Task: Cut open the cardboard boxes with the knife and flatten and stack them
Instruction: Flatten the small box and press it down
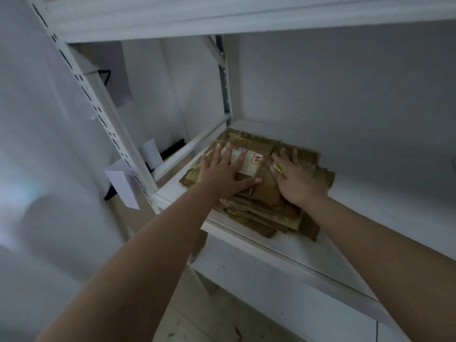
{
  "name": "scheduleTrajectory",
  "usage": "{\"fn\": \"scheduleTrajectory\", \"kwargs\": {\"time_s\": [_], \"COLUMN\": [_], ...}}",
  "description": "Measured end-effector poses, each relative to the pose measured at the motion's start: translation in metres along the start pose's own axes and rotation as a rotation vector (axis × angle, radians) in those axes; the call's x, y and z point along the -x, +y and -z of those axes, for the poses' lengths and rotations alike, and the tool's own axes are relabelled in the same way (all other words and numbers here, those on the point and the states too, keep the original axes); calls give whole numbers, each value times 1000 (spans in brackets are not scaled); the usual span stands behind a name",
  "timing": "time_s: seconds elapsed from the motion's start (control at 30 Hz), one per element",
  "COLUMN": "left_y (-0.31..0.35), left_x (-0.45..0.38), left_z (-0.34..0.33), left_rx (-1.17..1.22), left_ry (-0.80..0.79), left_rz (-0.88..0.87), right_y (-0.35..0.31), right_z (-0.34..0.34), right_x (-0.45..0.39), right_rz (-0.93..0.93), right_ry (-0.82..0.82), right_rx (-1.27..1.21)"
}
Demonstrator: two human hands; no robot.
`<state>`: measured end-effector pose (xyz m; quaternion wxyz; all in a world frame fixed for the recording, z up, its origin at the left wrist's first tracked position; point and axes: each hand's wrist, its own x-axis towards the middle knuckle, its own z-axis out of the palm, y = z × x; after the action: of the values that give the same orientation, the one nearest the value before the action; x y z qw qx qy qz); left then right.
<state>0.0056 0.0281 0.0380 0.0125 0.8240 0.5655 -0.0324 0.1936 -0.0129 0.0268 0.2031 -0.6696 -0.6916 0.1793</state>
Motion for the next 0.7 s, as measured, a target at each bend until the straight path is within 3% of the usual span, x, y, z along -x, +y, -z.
{"fn": "scheduleTrajectory", "kwargs": {"time_s": [0.13, 0.3, 0.57, 0.7], "left_y": [5, 6, 4, 7], "left_x": [4, 12, 23, 33], "left_z": [13, 21, 34, 30], "left_rx": [23, 178, 301, 310], "left_ry": [100, 402, 546, 635], "left_rz": [-1, -31, -98, -100], "right_y": [0, -1, 0, 14], "right_z": [4, 22, 30, 29], "right_x": [12, 11, 24, 36], "right_rz": [14, 55, 29, -5], "right_ry": [58, 196, 416, 460], "right_rx": [1, -84, -200, -137]}}
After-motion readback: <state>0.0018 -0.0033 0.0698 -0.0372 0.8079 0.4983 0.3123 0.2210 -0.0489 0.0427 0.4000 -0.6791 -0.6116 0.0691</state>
